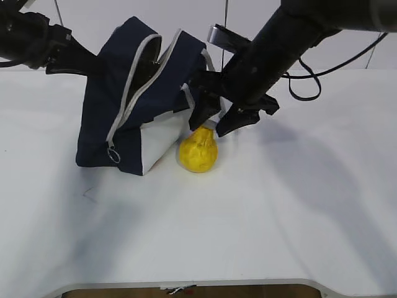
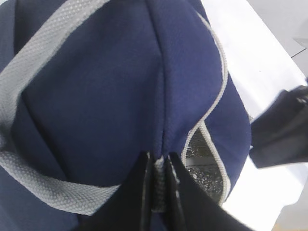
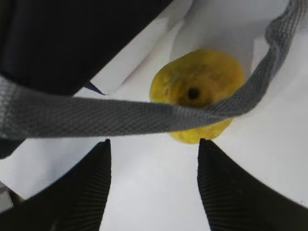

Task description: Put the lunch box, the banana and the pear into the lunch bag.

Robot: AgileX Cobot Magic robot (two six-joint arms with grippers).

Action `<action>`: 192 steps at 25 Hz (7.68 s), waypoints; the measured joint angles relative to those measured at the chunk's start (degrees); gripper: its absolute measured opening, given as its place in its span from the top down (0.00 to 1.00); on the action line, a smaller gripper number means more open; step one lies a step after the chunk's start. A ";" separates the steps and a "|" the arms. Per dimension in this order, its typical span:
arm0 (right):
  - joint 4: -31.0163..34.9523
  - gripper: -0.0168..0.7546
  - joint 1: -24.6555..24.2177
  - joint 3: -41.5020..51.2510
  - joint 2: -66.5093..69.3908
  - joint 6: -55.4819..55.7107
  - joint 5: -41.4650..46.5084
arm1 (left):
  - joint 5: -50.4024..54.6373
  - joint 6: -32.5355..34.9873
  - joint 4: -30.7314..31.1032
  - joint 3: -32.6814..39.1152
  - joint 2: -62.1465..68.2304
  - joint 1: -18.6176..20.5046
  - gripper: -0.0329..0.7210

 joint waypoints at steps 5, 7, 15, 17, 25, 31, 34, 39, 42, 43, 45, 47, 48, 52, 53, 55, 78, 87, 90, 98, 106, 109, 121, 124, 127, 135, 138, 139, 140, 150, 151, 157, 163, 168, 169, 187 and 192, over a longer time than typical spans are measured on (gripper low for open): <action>-0.41 0.38 0.00 0.00 2.02 -0.85 -5.43 | -0.13 0.00 0.00 0.00 0.00 0.00 0.93; -0.64 0.38 0.00 0.00 2.61 -1.29 -7.29 | -0.13 0.00 0.09 0.00 0.00 0.00 0.93; -0.64 0.38 0.00 0.00 5.13 -2.39 -12.86 | -0.26 0.00 0.09 0.00 0.00 0.00 0.93; -0.64 0.38 0.00 -0.50 5.13 -2.64 -12.90 | -0.26 0.00 0.09 0.00 0.00 0.00 0.93; -0.42 0.38 0.00 -5.37 5.16 -2.84 -11.91 | -0.62 0.00 0.40 0.00 0.00 0.00 0.93; -0.52 0.38 0.00 -5.39 6.06 -3.08 -8.95 | -0.71 0.00 0.49 0.00 0.00 0.00 0.93; -0.61 0.38 0.00 -5.39 6.20 -3.34 -8.95 | -0.71 0.00 0.49 0.00 0.00 0.00 0.93; -0.61 0.38 0.00 -5.49 6.70 -3.81 -8.96 | -1.43 0.00 0.49 0.00 0.00 0.00 0.93; -0.61 0.38 0.00 -5.51 8.00 -3.81 -8.09 | -1.64 0.00 0.49 0.00 0.00 0.00 0.93; -0.61 0.38 0.00 -5.51 8.27 -3.90 -7.73 | -1.63 0.00 0.49 0.00 0.00 0.00 0.93; -0.61 0.38 0.00 -5.51 9.07 -3.90 -7.49 | -1.75 0.00 0.53 0.00 0.00 0.00 0.93; -0.61 0.38 0.00 -5.51 9.31 -3.90 -7.46 | -1.75 0.00 0.62 0.00 0.00 0.00 0.93; -0.61 0.38 0.00 -5.51 9.31 -3.90 -7.46 | -1.75 0.00 0.76 0.00 0.00 0.00 0.93; -0.61 0.38 0.00 -5.51 9.31 -4.06 -7.46 | -1.86 0.00 0.89 0.00 0.00 0.00 0.93; -0.61 0.38 0.00 -5.51 9.31 -4.15 -7.46 | -1.94 0.00 0.93 0.00 0.00 0.00 0.93; -0.61 0.38 0.00 -5.51 9.31 -4.29 -7.46 | -1.94 0.00 1.02 0.00 0.00 0.00 0.93; -0.75 0.62 0.00 -8.74 9.64 -4.49 0.40 | -2.10 0.00 1.28 0.00 0.00 0.00 0.93; -0.55 0.63 0.00 -12.61 9.76 -4.49 8.61 | -2.41 0.00 1.28 0.00 0.00 0.00 0.93; 2.19 0.63 0.00 -12.61 9.51 -4.49 8.74 | -2.42 0.00 1.28 0.00 0.00 0.00 0.93; 4.19 0.63 0.00 -12.28 2.15 -1.90 8.99 | -2.85 0.00 1.28 0.00 0.00 0.00 0.93; 10.82 0.63 0.00 -16.15 -1.53 -2.38 9.85 | -3.17 0.00 1.32 0.00 0.00 0.00 0.93; 12.20 0.63 0.00 -17.91 -1.53 -2.77 6.41 | -2.72 0.00 1.18 0.00 0.00 0.00 0.93; 12.30 0.63 0.00 -18.42 5.78 -8.29 -13.88 | 1.79 0.00 -7.38 0.00 0.00 0.00 0.93; 12.19 0.63 0.00 -18.42 8.75 -8.38 -13.91 | 2.56 -0.10 -8.93 0.00 0.00 0.00 0.93; 14.12 0.63 0.00 -18.42 10.91 -8.38 -13.79 | 3.03 -0.12 -9.38 0.00 0.00 0.00 0.93; 19.54 0.33 0.00 -18.42 11.46 -8.38 -13.08 | 3.25 -0.12 -9.84 0.00 0.00 0.00 0.93; 19.90 0.27 -0.42 -18.91 11.46 -8.42 -11.16 | 3.14 -0.12 -9.84 0.00 0.00 0.00 0.93; 19.90 0.27 -0.67 -19.48 11.46 -8.54 -9.32 | 3.14 -0.12 -9.84 0.00 0.00 0.00 0.93; 19.90 0.26 -1.13 -20.45 11.46 -8.70 -7.10 | 3.14 -0.12 -9.84 0.00 0.00 0.00 0.93; 11.28 0.27 -4.93 -29.26 11.35 -5.11 9.05 | 3.14 -0.12 -9.84 0.00 0.00 0.00 0.93; 9.99 0.28 -4.93 -29.26 11.35 -4.45 9.17 | 3.14 -0.12 -9.84 0.00 0.00 0.00 0.93; 3.47 0.33 -4.93 -29.37 11.35 -1.07 9.52 | 3.14 -0.12 -8.99 0.00 0.00 0.00 0.93; -1.26 0.34 -4.93 -29.37 11.35 1.31 9.77 | 3.33 -0.12 -8.16 0.00 0.00 0.00 0.93; -2.39 0.34 -4.93 -29.37 11.39 2.46 8.60 | 3.33 -0.12 -8.06 0.00 0.00 0.00 0.93; -1.85 0.34 -4.80 -29.37 11.67 2.59 8.11 | 3.33 -0.12 -8.06 0.00 0.00 0.00 0.93; 4.79 0.59 -4.72 -29.37 16.92 1.72 4.98 | 3.33 -0.12 -7.75 0.00 0.00 0.00 0.93; 4.59 0.93 -4.72 -29.37 16.92 0.02 5.59 | 3.33 -0.12 -7.52 0.00 0.00 0.00 0.93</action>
